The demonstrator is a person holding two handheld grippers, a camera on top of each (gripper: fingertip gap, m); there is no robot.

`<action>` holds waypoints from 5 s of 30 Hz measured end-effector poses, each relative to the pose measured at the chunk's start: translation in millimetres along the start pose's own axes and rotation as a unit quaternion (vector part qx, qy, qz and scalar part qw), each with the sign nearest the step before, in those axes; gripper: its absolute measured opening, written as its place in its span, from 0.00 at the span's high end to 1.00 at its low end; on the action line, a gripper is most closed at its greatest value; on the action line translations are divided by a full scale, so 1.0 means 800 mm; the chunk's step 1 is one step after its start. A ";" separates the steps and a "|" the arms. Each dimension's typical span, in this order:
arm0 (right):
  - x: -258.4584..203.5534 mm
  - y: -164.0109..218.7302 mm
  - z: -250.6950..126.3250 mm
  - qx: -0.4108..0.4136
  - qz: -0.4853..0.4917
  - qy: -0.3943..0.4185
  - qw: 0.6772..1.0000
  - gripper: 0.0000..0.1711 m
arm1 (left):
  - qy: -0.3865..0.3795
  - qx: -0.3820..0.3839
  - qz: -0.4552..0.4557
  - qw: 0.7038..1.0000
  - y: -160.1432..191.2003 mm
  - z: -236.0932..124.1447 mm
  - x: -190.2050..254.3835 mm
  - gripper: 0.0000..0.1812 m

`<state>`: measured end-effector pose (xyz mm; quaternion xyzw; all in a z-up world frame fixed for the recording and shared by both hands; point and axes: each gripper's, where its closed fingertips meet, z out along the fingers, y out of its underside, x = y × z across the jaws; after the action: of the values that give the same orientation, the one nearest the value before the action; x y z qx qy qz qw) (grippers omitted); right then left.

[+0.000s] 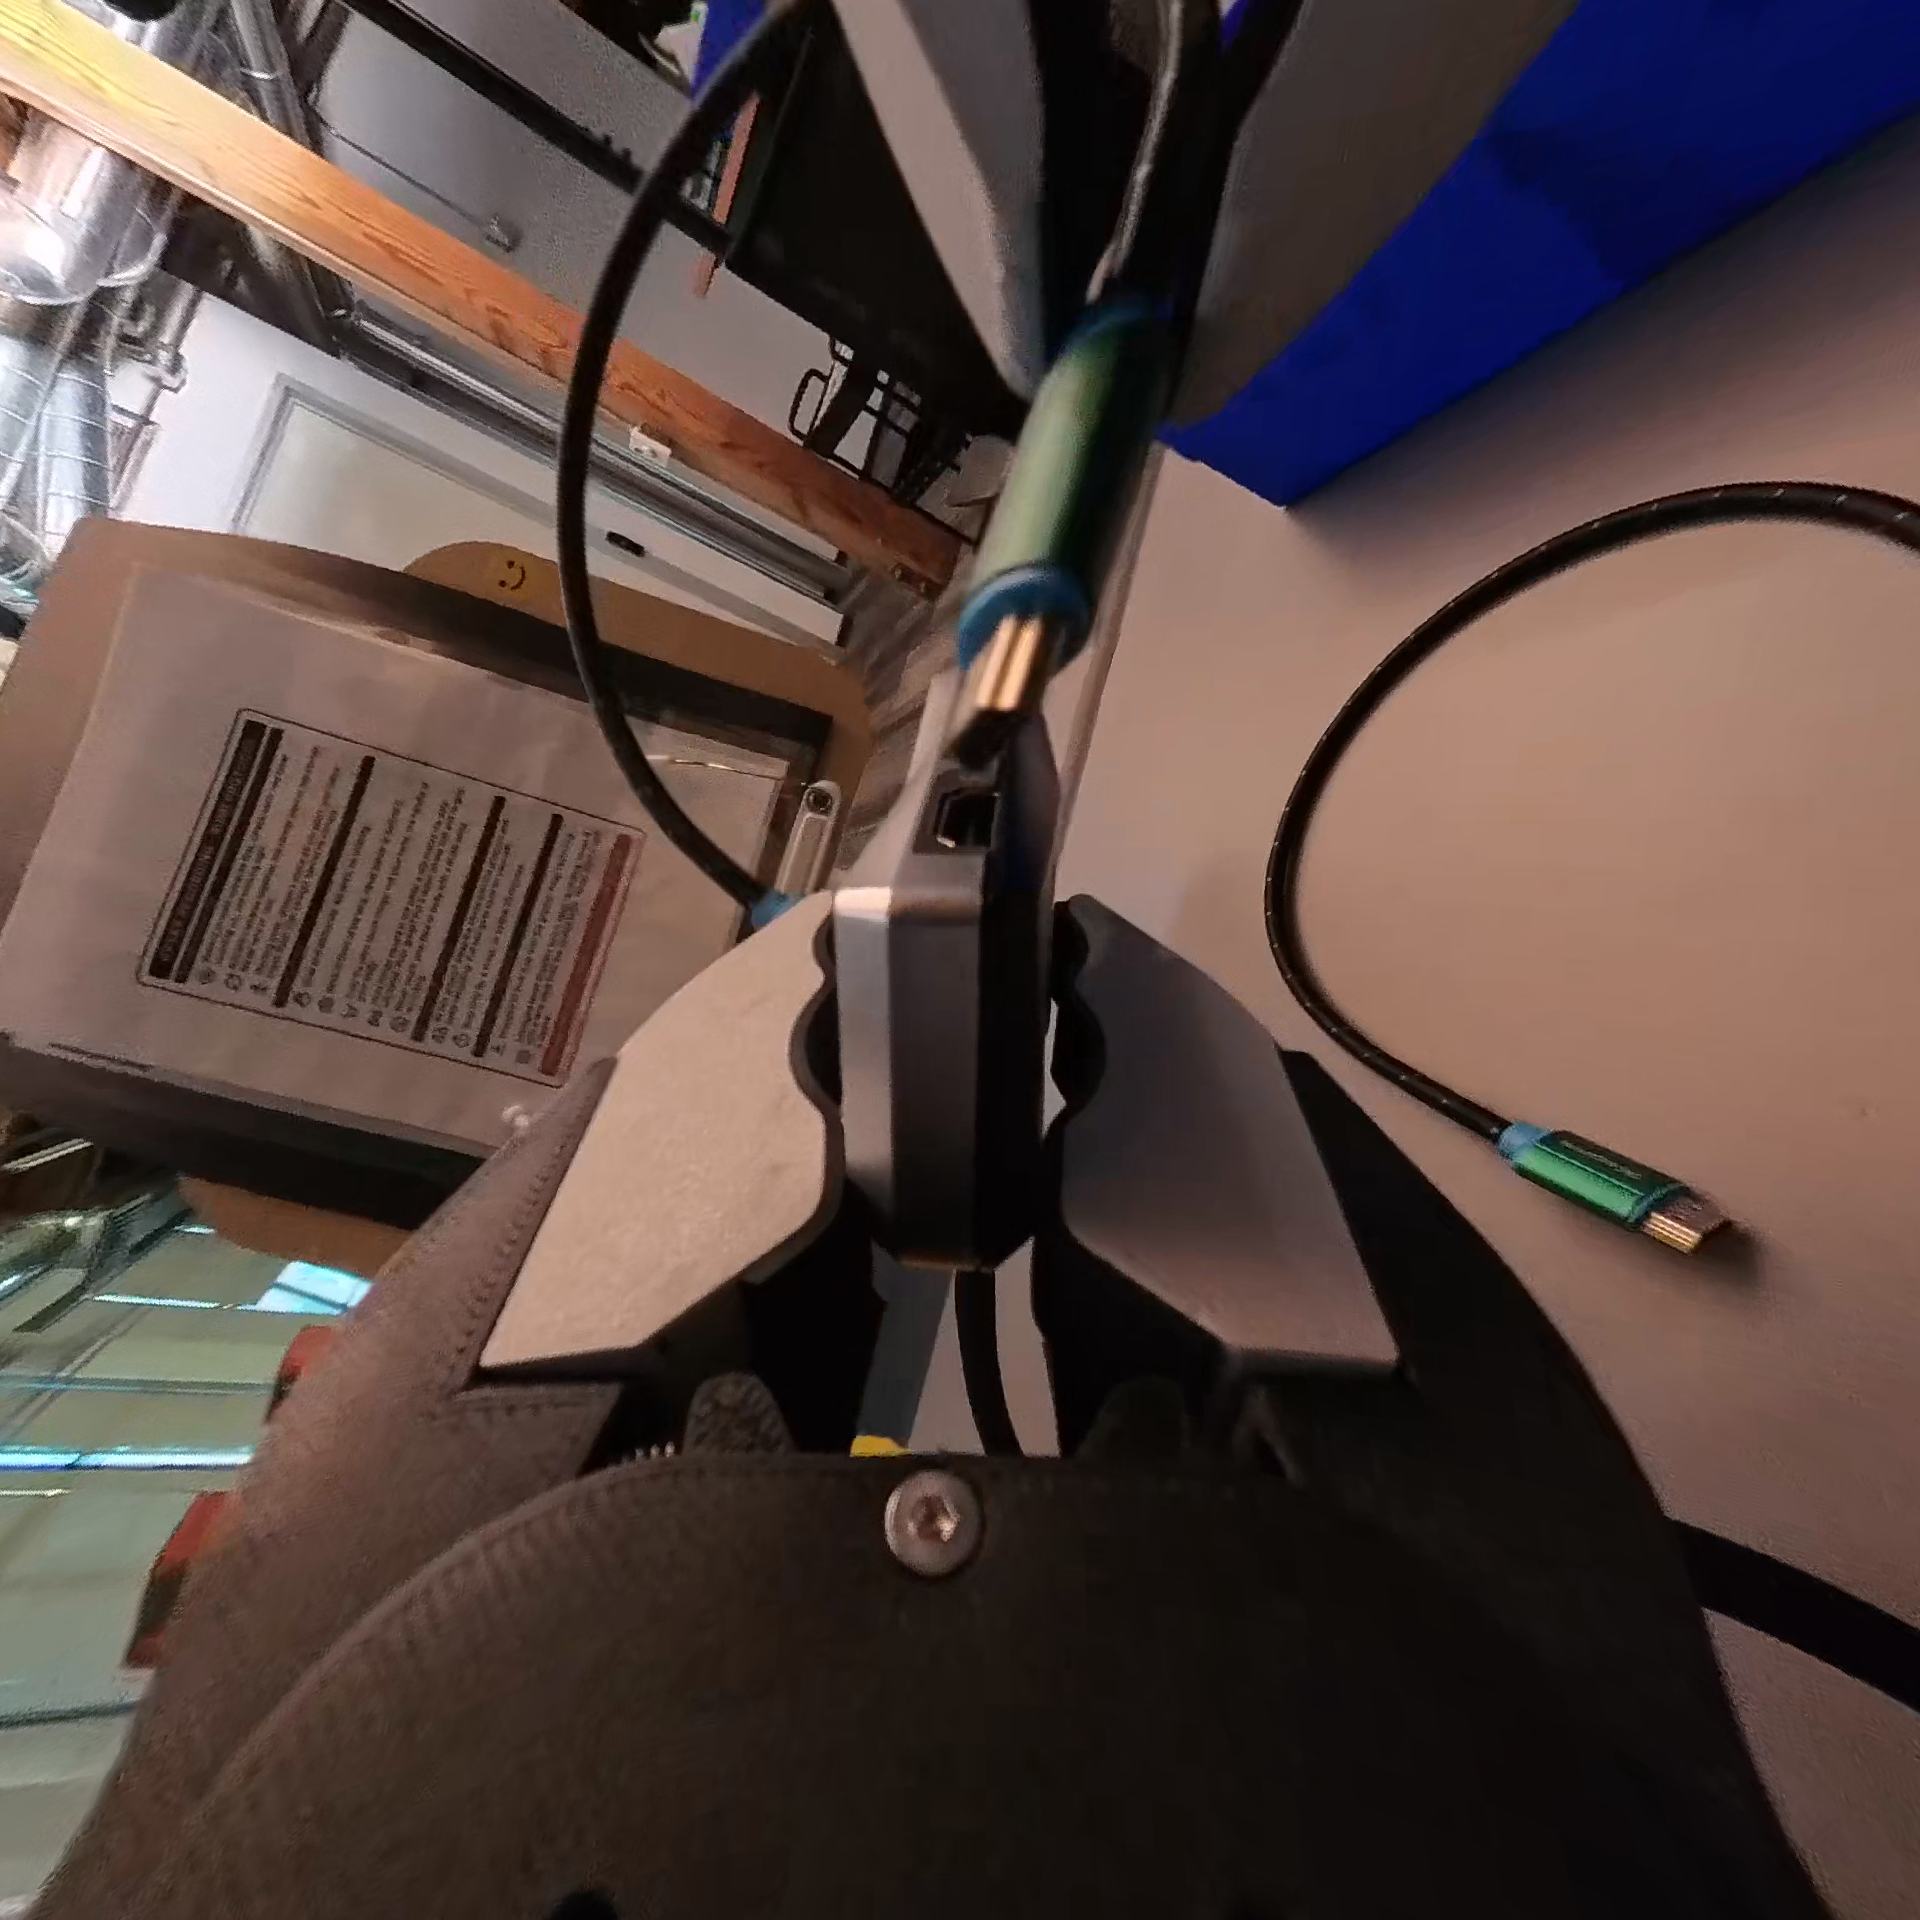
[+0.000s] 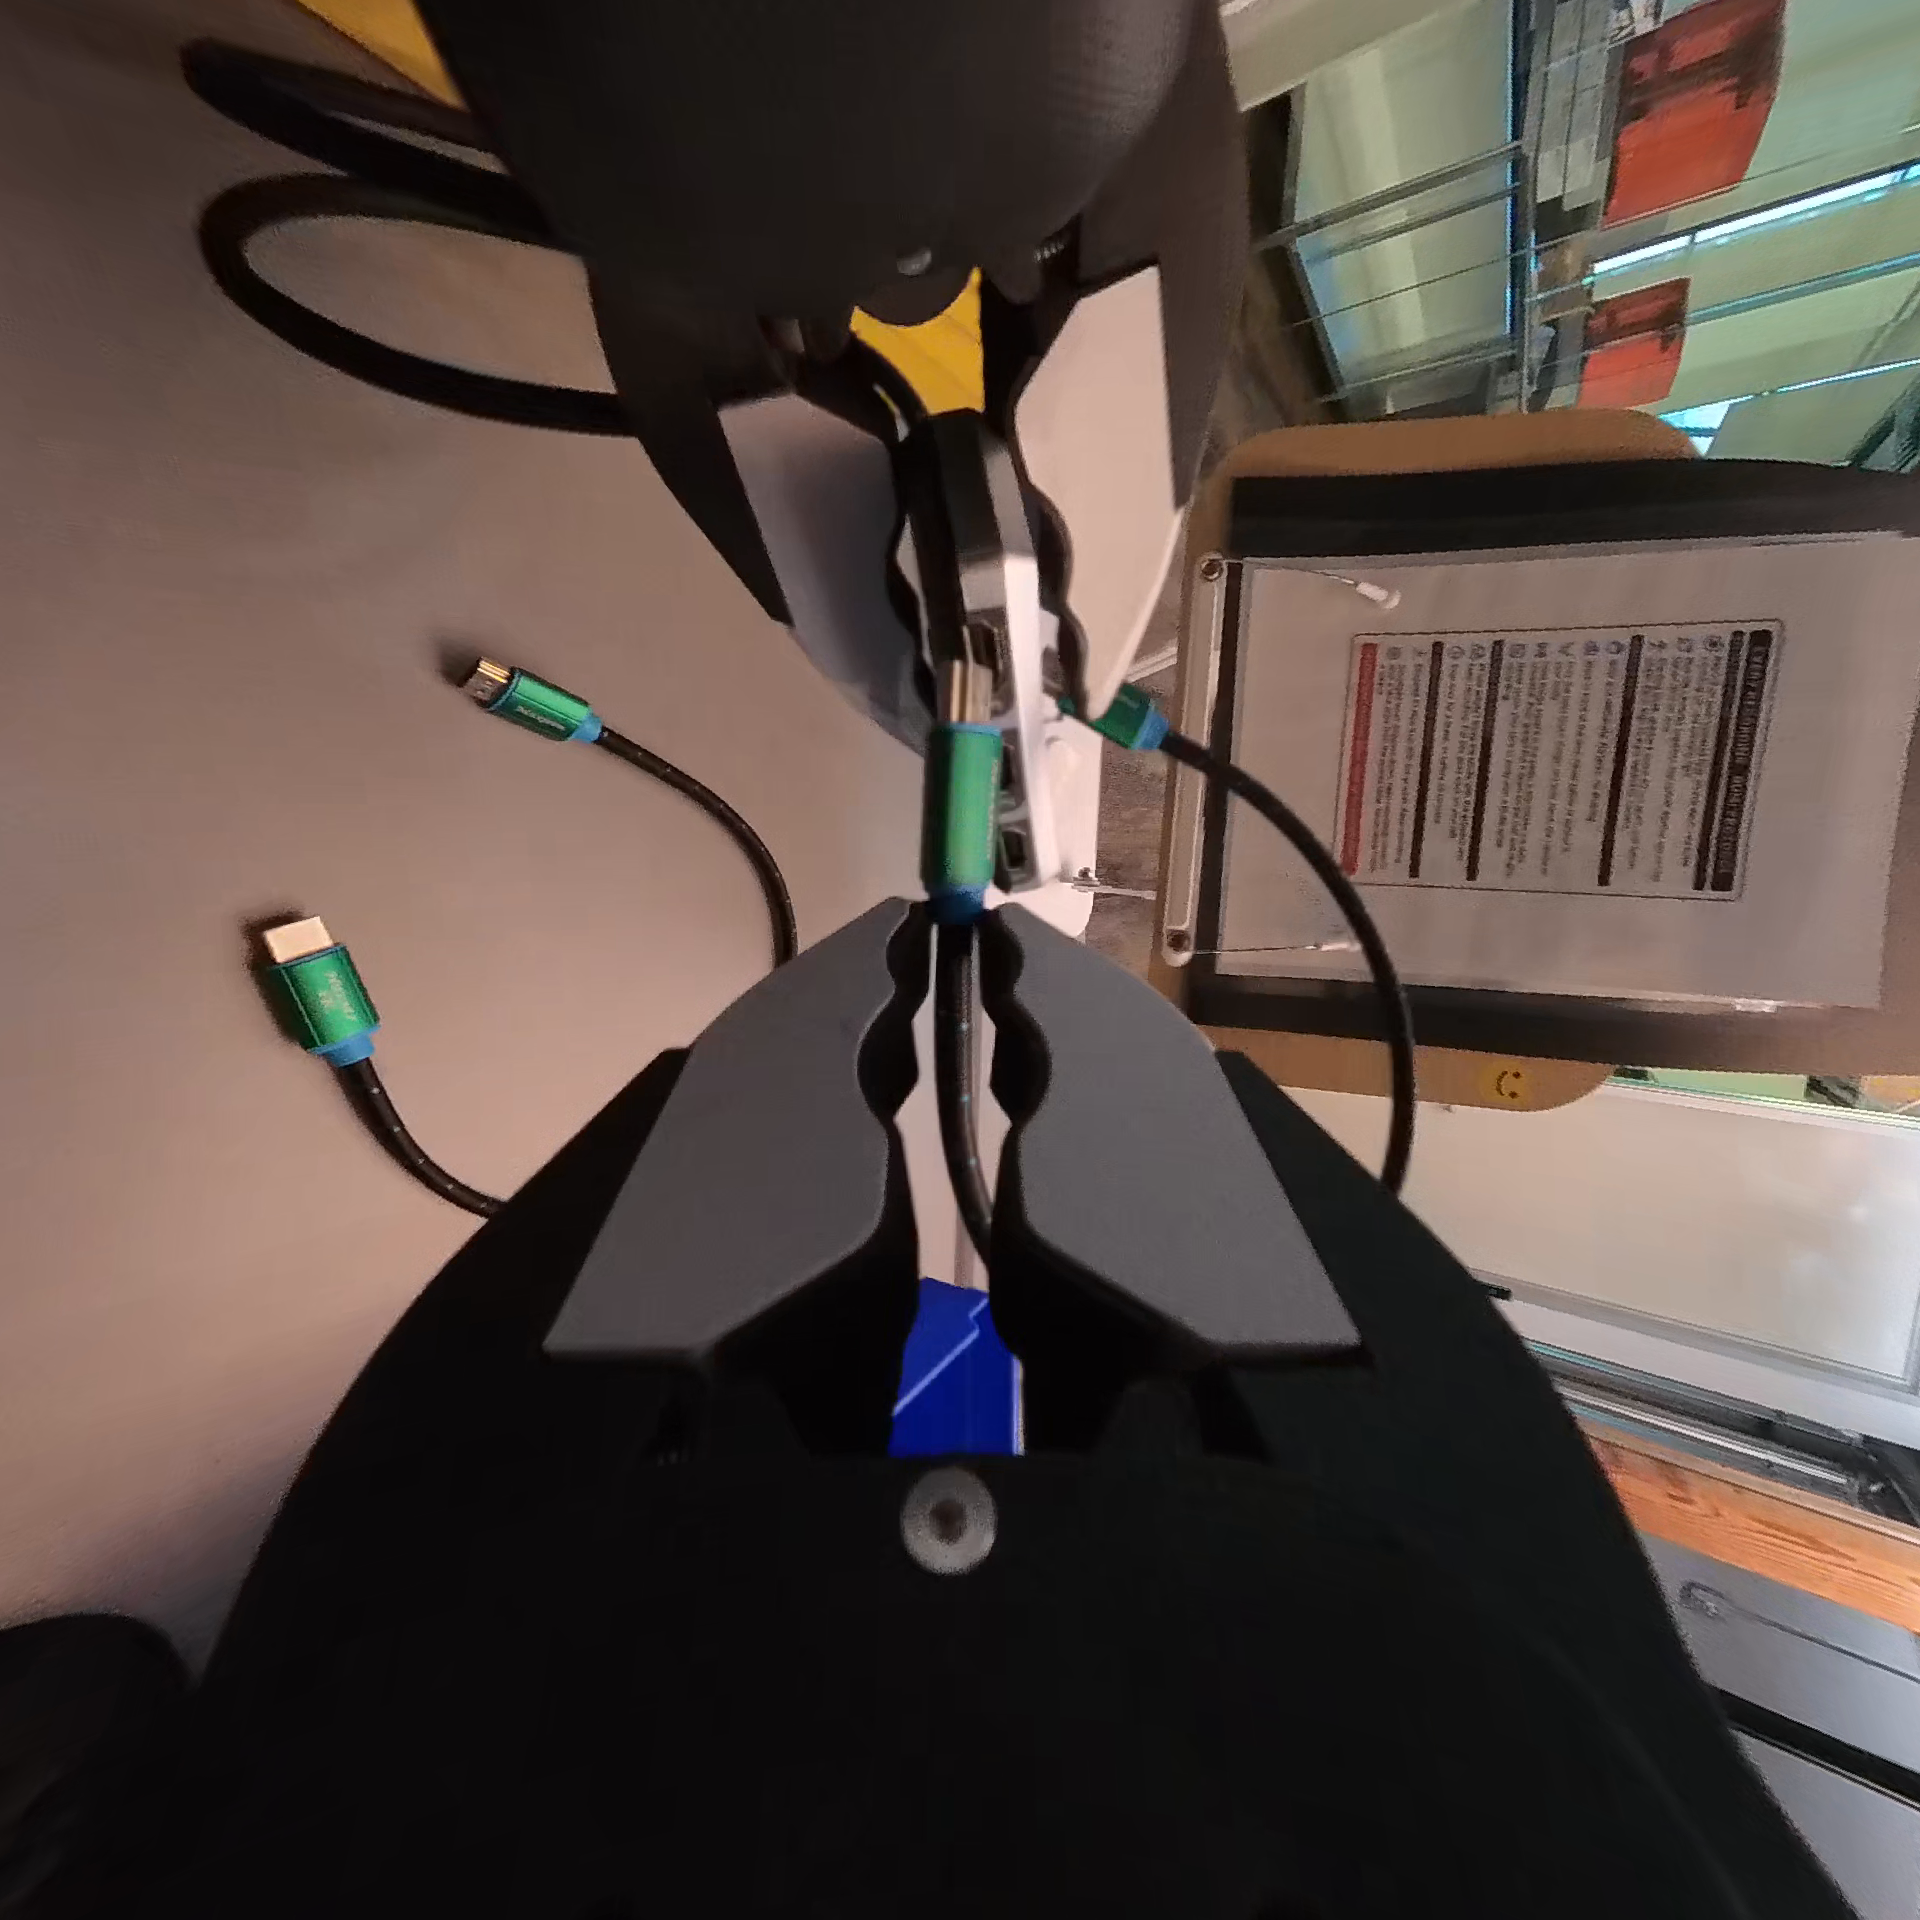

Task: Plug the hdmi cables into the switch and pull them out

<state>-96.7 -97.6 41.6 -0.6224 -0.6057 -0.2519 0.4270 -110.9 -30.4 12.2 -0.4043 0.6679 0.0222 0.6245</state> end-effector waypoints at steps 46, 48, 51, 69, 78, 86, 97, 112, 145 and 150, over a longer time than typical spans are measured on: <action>-0.180 0.057 0.145 0.030 0.397 -0.336 0.854 0.84 | -0.142 -0.081 -0.046 0.985 0.023 -0.046 -0.098 0.80; -0.171 0.063 0.142 0.049 0.417 -0.342 0.841 0.85 | -0.139 -0.080 -0.048 0.986 0.023 -0.046 -0.098 0.80; -0.174 0.064 0.140 0.060 0.460 -0.371 0.804 0.88 | -0.136 -0.079 -0.052 0.986 0.023 -0.044 -0.099 0.80; -0.186 0.054 0.158 0.047 0.510 -0.383 0.769 0.92 | -0.122 -0.087 -0.033 0.988 0.023 -0.035 -0.086 0.80; -0.171 0.055 0.157 0.065 0.449 -0.311 0.835 0.95 | -0.116 -0.076 -0.009 0.990 0.023 -0.029 -0.077 0.80; -0.033 0.074 0.072 0.069 0.339 -0.060 0.936 0.96 | -0.094 -0.040 0.067 0.993 0.005 -0.015 -0.044 0.81; 0.004 0.052 0.023 0.000 0.232 -0.100 0.967 0.96 | -0.109 -0.083 0.130 0.982 0.012 -0.004 -0.034 0.80; -0.027 0.034 0.031 -0.049 0.196 -0.104 0.974 0.96 | -0.098 -0.125 0.176 0.972 0.020 0.010 -0.016 0.81; -0.080 0.098 0.051 -0.062 0.304 -0.145 0.940 0.96 | 0.006 -0.169 0.067 0.983 0.050 -0.007 -0.002 0.81; -0.059 0.125 0.026 -0.024 0.385 -0.110 0.916 0.96 | 0.053 -0.245 0.065 0.966 0.075 0.024 0.063 0.80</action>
<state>-10.2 -95.8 -30.4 -0.8412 -0.3566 -0.0125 0.4064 -123.9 -5.7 -63.6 -0.5012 0.6991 0.2048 0.4671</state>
